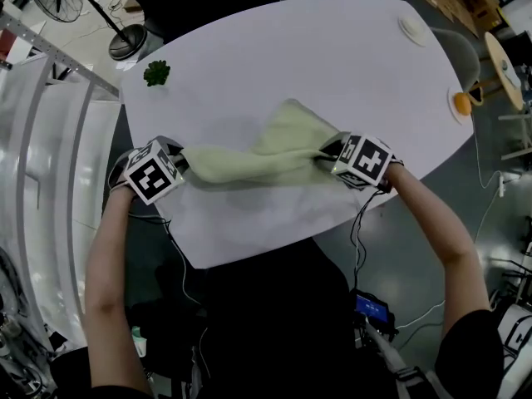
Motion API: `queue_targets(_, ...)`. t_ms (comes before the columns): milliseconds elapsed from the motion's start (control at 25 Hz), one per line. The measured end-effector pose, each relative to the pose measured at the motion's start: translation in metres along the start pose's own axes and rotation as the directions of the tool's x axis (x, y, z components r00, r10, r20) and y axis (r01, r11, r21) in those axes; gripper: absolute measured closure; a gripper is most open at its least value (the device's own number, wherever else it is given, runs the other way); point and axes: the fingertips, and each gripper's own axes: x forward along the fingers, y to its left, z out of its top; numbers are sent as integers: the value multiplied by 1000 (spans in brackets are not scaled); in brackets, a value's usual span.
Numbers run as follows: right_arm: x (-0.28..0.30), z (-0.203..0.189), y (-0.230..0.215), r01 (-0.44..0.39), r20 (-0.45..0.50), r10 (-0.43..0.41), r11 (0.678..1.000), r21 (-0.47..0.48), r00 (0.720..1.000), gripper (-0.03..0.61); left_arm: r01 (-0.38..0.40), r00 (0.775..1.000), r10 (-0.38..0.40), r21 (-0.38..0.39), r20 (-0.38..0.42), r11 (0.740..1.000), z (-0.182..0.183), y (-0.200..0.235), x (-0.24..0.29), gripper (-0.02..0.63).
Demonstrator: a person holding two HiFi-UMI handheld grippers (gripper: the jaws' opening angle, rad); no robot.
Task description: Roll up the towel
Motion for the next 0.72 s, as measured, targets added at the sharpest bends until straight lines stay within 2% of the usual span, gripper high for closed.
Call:
queue_targets(240,21,-7,-20,47,-31,-45,997,67,999,517,-31,999,29,-131,-12,991,0,24,17,489)
queue_targets(400,24,-10,-28,73,-3,-73,993,92,997,492,15,1000,-10,-281,19,959,2,33,27,472)
queue_targets(480,25,-8,-31,92,27,-94,993,79,995,489,35,999,-19,-325,50,945,2,37,28,458)
queue_targets(520,23,-6,-32,108,40,-111,992,70,993,482,25,998,-5,-325,61,946,2,38,26,444)
queue_targets(640,7,-5,-40,185,62,-188,981,54,980,390,-44,995,67,-288,69,957,5,39,13,384)
queue_targets(720,-15,-4,-47,255,89,-258,966,44,962,364,-97,991,116,-243,68,965,3,40,-3,352)
